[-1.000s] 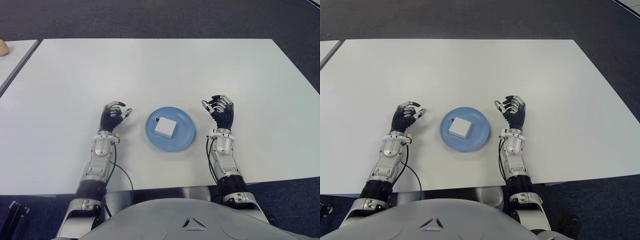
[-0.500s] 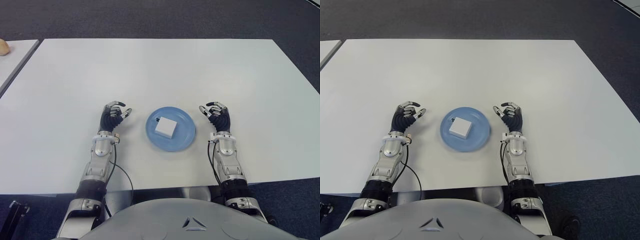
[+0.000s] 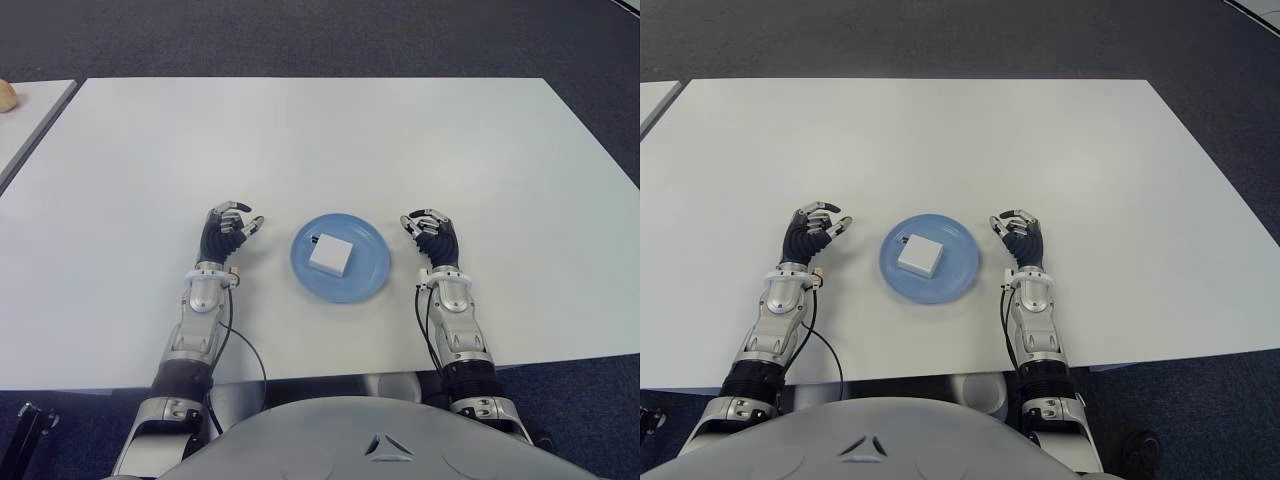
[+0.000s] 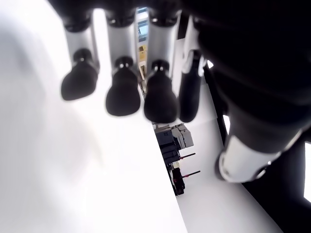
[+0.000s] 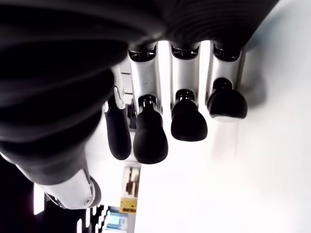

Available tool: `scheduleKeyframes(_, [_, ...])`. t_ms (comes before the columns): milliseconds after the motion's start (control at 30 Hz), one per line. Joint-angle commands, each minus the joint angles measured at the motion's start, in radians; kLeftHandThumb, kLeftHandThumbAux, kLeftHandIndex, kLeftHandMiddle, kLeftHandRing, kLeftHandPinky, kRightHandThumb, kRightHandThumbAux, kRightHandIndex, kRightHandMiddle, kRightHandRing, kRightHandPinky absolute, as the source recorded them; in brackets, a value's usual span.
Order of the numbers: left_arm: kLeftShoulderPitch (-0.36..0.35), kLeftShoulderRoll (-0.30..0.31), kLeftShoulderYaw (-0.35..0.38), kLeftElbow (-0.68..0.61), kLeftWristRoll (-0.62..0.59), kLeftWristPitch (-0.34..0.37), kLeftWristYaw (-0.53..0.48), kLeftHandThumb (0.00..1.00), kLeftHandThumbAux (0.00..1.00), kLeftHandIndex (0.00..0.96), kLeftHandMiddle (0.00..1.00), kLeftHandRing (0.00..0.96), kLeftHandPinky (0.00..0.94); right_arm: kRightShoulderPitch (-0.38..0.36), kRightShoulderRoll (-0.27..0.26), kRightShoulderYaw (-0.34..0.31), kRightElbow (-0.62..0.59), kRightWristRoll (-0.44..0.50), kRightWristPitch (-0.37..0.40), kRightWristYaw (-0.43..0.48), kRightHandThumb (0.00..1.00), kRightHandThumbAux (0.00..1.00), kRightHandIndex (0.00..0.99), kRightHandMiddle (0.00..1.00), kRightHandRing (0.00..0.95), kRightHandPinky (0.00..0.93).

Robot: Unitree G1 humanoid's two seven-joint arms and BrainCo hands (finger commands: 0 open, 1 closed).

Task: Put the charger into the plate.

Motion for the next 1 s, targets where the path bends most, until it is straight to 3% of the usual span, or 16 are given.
scheduleKeyframes(33, [0.008,0.007,0.003,0.014,0.004,0.002,0.000,0.707,0.715,0.439,0.791,0.781,0.783,0.015,0.012,-0.002,0.040,0.008,0.008,0.003,0.706,0.727,0.437,0.814,0.829,0.842])
scheduleKeyframes(1000, [0.003,0.009,0.001,0.017,0.003,0.009,-0.004,0.708,0.715,0.439,0.792,0.785,0.781,0.015,0.011,-0.004,0.083,-0.007,-0.032,-0.012,0.708,0.728,0.436,0.803,0.823,0.836])
